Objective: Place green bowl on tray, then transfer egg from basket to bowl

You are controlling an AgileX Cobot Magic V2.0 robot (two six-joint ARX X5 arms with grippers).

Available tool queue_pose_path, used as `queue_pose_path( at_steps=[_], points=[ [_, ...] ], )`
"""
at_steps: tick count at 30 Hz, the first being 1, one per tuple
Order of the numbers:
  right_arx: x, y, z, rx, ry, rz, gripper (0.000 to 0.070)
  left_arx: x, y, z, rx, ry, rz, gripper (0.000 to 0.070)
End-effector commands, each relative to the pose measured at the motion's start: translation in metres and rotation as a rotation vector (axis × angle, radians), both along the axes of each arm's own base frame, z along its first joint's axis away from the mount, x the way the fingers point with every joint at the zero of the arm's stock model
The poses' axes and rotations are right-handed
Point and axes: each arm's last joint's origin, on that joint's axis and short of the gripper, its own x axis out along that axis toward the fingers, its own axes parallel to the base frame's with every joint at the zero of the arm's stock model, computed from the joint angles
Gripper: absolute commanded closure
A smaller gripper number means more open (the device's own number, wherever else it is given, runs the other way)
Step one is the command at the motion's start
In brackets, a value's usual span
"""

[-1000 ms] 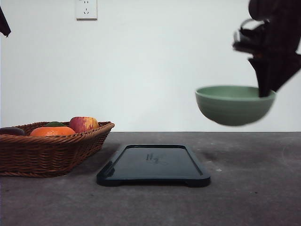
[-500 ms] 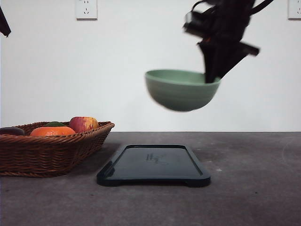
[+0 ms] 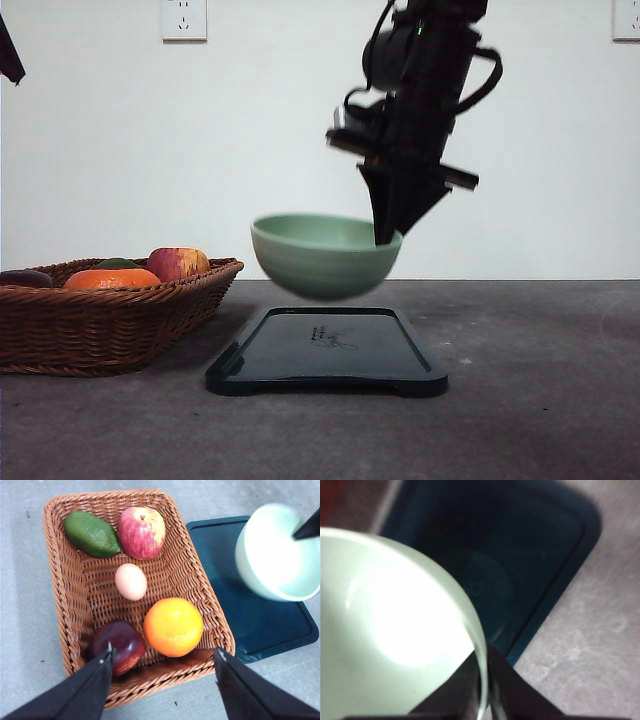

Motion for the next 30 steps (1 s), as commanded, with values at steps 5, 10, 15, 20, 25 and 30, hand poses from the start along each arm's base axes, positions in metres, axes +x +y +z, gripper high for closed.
queue_pose_path(
  at_steps=[5,10,15,20,25,30],
  points=[
    [0.008,0.008,-0.013,0.002,0.015,-0.006,0.0700,0.003,-0.001,0.006,-0.005,-0.022,-0.003,0.0305],
    [0.012,0.010,-0.026,-0.011,0.037,-0.009,0.0700,0.003,-0.001,0.006,-0.005,-0.020,-0.002,0.0305],
    [0.015,0.011,-0.029,-0.007,0.025,-0.011,0.0700,0.003,-0.001,0.006,-0.005,-0.019,-0.002,0.0305],
    [0.015,0.012,-0.029,-0.001,0.018,-0.008,0.0555,0.003,-0.001,0.006,-0.005,-0.018,-0.002,0.0305],
    [0.012,0.014,-0.026,-0.005,0.022,-0.002,0.0477,0.003,-0.001,0.005,-0.005,-0.018,-0.002,0.0305],
    [0.004,0.010,-0.011,-0.024,0.019,-0.005,0.0477,0.003,-0.001,0.005,-0.005,-0.018,-0.002,0.0305]
  ],
)
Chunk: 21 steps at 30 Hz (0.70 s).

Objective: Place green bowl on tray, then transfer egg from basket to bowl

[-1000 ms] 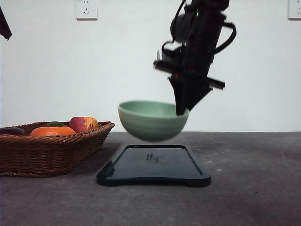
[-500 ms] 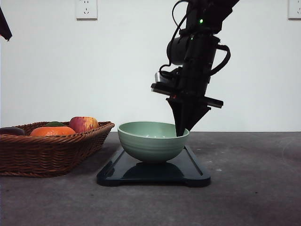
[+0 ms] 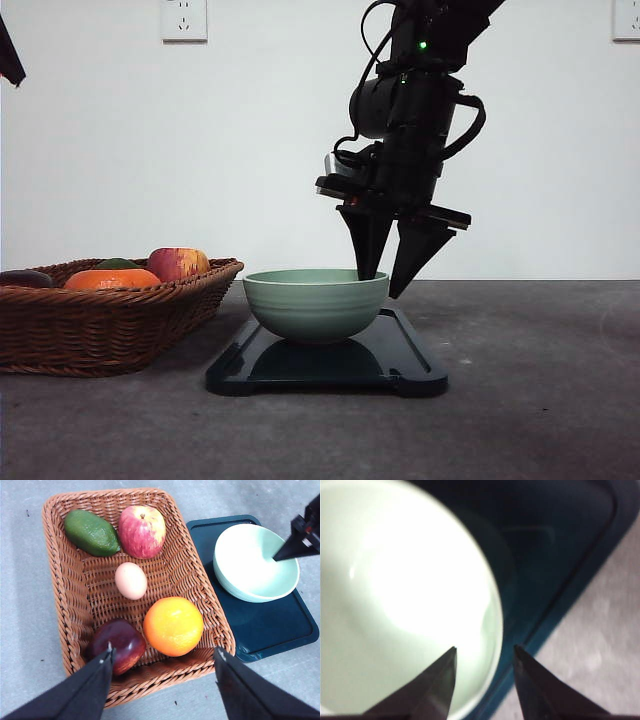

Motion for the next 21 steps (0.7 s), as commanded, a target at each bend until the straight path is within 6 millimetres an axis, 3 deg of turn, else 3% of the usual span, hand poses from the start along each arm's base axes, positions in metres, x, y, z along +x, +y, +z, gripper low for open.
queue_pose_path(
  at_steps=[1,8,11,21],
  points=[
    [-0.002,0.002,0.021,0.014,-0.058,0.000,0.0477,0.002,0.000,0.006,-0.005,-0.021,-0.002,0.0305],
    [-0.022,-0.006,0.068,0.058,-0.220,-0.003,0.0478,0.002,0.000,0.006,-0.005,-0.018,-0.002,0.0305],
    [-0.035,-0.011,0.075,0.085,-0.302,-0.007,0.0479,0.002,0.000,0.006,-0.005,-0.017,-0.002,0.0305],
    [-0.107,-0.050,0.057,0.189,-0.501,-0.014,0.0479,0.002,-0.001,0.006,-0.004,-0.017,-0.002,0.0305]
  ],
)
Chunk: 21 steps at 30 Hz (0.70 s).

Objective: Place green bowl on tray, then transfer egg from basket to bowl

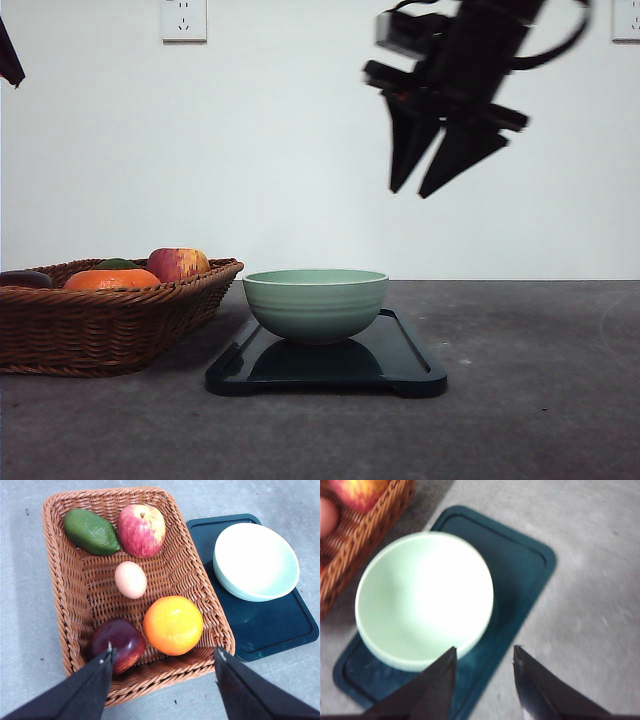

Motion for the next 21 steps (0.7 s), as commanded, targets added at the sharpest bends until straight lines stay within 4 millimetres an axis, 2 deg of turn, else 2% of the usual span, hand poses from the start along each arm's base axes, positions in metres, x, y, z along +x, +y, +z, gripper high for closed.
queue_pose_path(
  at_steps=[1,11,17,21],
  points=[
    [-0.012,-0.005,-0.004,0.009,-0.023,0.003,0.0479,0.002,-0.001,0.006,-0.005,-0.020,-0.002,0.0305],
    [-0.087,-0.045,-0.021,0.021,-0.103,-0.016,0.0479,0.002,-0.001,0.006,-0.025,-0.019,0.014,0.0306],
    [-0.113,-0.059,-0.026,0.041,-0.121,-0.047,0.0479,0.002,-0.004,0.007,-0.072,0.005,0.038,0.0309],
    [-0.118,-0.062,-0.024,0.045,-0.123,-0.048,0.0479,0.009,-0.008,0.011,-0.131,0.042,0.075,0.0309]
  ],
)
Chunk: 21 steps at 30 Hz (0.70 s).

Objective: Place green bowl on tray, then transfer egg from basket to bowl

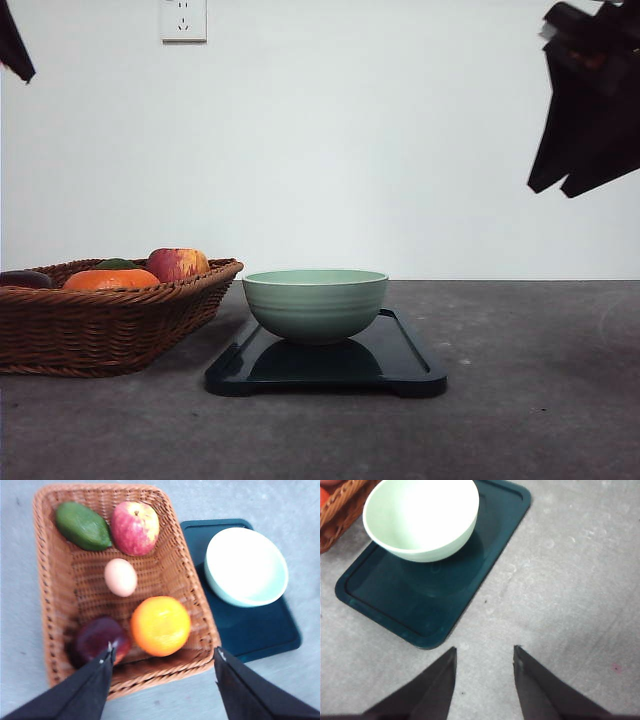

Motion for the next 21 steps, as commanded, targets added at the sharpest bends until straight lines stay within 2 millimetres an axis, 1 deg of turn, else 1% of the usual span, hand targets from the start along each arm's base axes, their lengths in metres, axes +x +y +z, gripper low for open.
queue_pose_path(
  at_steps=[1,6,12,15,17,19,21],
  points=[
    [0.001,0.001,0.001,0.014,-0.004,-0.005,0.0479,0.008,-0.003,0.011,-0.046,-0.001,0.028,0.0308],
    [0.001,0.002,0.002,0.022,-0.019,-0.004,0.0479,0.036,-0.012,0.020,-0.025,0.078,0.012,0.0308],
    [0.002,0.002,0.003,0.029,-0.031,-0.005,0.0479,0.083,-0.024,0.021,0.072,0.221,0.031,0.0297],
    [0.002,0.002,0.003,0.030,-0.030,-0.006,0.0479,0.106,-0.031,0.016,0.104,0.246,0.004,0.0295],
    [0.002,0.002,0.003,0.031,-0.029,-0.007,0.0479,0.120,-0.035,0.011,0.121,0.258,-0.014,0.0271],
    [0.002,0.002,0.003,0.033,-0.027,-0.009,0.0479,0.131,-0.038,0.004,0.136,0.275,-0.025,0.0232],
    [0.002,0.002,0.003,0.045,-0.020,-0.021,0.0479,0.140,-0.040,-0.004,0.148,0.302,-0.024,0.0223]
  ],
)
